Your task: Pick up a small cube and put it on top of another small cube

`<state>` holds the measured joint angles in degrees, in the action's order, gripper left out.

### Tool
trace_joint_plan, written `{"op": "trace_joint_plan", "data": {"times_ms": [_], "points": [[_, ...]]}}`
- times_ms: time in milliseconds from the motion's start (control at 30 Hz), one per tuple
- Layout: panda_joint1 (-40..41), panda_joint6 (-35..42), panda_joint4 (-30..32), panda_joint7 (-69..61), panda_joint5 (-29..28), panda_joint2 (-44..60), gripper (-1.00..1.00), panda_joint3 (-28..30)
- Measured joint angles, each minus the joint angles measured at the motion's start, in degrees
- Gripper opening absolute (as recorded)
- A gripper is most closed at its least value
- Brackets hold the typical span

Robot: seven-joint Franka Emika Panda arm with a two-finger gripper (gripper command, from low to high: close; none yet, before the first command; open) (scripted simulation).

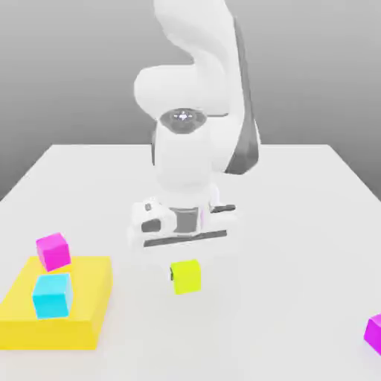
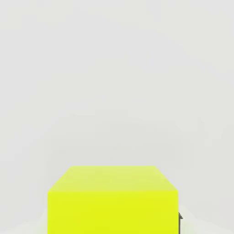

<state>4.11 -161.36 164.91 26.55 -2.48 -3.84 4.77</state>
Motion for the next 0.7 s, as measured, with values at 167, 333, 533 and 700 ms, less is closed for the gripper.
{"op": "trace_joint_plan", "data": {"times_ms": [167, 333, 533, 700], "points": [[5.5, 8.0, -3.2, -7.8, -3.1, -5.3, -1.00, 5.8], [11.4, 15.8, -6.4, -16.3, -5.7, -10.1, -1.00, 12.1], [15.8, 18.5, -8.4, -25.0, -6.0, -10.4, -1.00, 18.3], [15.0, 10.6, -7.2, -27.5, -3.2, -3.5, 1.00, 19.4]]}}
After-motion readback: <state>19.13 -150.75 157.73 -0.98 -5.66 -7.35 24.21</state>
